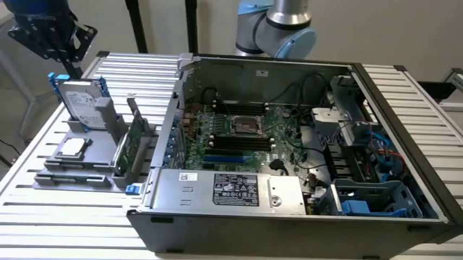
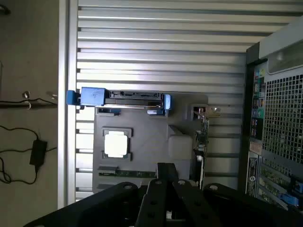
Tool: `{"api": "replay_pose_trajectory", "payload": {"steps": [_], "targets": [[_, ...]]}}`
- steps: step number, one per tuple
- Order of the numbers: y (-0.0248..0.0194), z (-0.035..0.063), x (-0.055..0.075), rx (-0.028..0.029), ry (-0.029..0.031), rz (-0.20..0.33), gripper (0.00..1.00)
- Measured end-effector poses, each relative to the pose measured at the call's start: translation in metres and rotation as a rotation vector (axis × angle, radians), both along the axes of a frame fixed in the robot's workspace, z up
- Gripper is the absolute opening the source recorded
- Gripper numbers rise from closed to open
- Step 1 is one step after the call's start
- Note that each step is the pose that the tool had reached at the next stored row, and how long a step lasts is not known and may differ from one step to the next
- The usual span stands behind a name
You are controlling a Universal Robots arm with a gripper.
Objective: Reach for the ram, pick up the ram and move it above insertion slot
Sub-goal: 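Reach for the ram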
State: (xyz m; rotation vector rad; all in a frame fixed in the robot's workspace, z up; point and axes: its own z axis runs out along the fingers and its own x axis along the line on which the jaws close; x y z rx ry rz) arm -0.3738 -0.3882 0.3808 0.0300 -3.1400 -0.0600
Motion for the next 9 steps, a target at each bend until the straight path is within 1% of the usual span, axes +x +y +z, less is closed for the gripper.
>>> {"api": "replay_pose_trajectory", "payload": {"steps": [9], "targets": [[0.0000, 0.0000, 0.0000, 0.0000, 0.0000, 0.000, 0.11]]}}
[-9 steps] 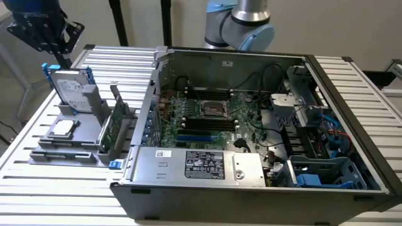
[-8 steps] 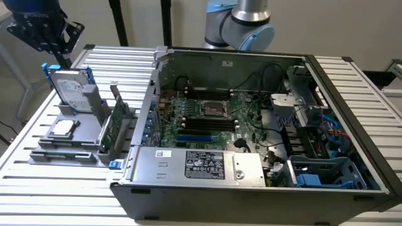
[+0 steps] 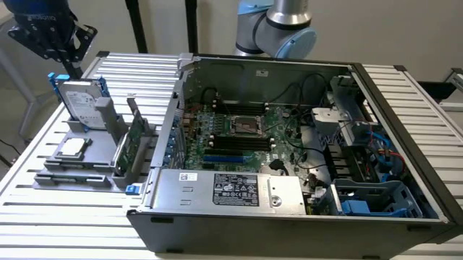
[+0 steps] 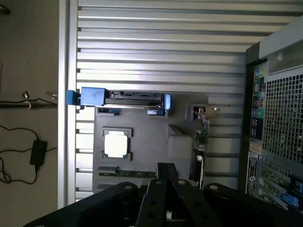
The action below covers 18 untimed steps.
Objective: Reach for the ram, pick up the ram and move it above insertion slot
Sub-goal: 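Reach for the ram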
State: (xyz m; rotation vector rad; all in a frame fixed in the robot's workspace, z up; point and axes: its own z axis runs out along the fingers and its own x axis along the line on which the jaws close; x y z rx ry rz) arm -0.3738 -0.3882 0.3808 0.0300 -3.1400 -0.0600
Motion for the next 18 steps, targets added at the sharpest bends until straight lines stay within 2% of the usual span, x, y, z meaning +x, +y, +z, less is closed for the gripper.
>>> {"api": "replay_pose_trajectory", "payload": {"steps": [5, 7, 18], "targets": [[0.0000, 0.0000, 0.000, 0.0000, 0.0000, 0.000, 0.11], [-0.0019, 0.0001, 0.000, -0.0001, 0.0002, 0.000, 0.11], [-0.0513, -0.0026, -0.004, 0.0000, 0.0000, 0.000, 0.11]]}}
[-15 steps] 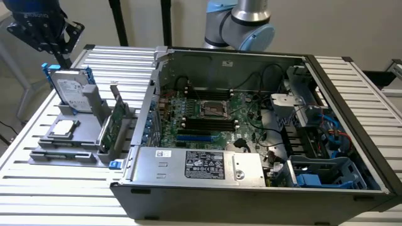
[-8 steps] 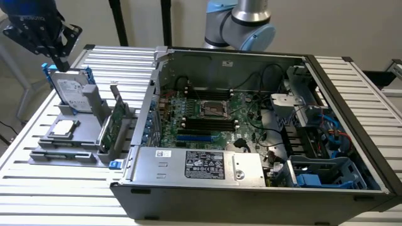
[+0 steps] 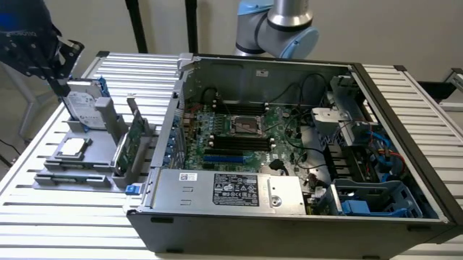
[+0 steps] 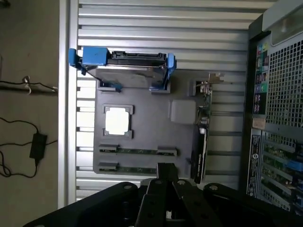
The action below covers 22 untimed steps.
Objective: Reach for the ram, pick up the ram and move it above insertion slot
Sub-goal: 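Reach for the ram, then pick up the ram and move it above insertion slot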
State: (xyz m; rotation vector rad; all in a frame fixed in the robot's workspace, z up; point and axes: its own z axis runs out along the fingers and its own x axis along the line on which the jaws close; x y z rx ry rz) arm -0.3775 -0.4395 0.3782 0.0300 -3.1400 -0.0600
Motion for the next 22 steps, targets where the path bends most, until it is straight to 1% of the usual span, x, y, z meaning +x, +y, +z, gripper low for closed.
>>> {"api": "replay_pose_trajectory", "payload": {"steps": [1, 2, 8, 11, 12, 18, 22], "targets": [[-0.0042, -0.0006, -0.001, 0.0000, 0.0000, 0.000, 0.11], [-0.0073, -0.0012, -0.003, 0.0000, 0.0000, 0.000, 0.11], [-0.0228, -0.0051, -0.015, 0.0000, 0.0000, 0.000, 0.11], [-0.0312, -0.0060, -0.018, 0.0000, 0.0000, 0.000, 0.11], [-0.0331, -0.0062, -0.019, -0.0003, 0.0000, 0.000, 0.11], [-0.0334, -0.0062, -0.019, -0.0006, 0.0001, 0.003, 0.11], [-0.0334, -0.0068, -0.019, -0.0005, 0.0000, 0.074, 0.11]]}}
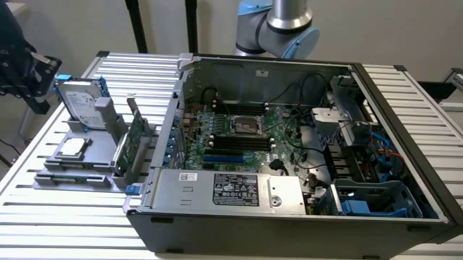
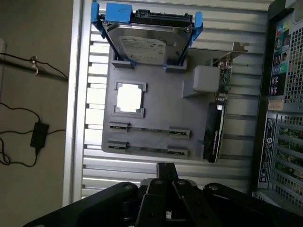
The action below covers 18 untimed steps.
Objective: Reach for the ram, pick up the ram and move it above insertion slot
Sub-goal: 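Pick up the ram and move it above insertion slot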
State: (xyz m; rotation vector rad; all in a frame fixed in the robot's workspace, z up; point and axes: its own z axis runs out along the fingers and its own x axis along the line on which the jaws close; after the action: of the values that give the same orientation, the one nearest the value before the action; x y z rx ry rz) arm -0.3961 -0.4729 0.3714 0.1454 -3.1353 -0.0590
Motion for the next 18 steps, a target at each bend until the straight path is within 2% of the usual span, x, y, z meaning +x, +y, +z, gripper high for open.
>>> {"api": "replay_pose_trajectory", "payload": {"steps": [18], "targets": [[0.0000, -0.0030, 0.0000, 0.0001, -0.0001, 0.328, 0.11]]}}
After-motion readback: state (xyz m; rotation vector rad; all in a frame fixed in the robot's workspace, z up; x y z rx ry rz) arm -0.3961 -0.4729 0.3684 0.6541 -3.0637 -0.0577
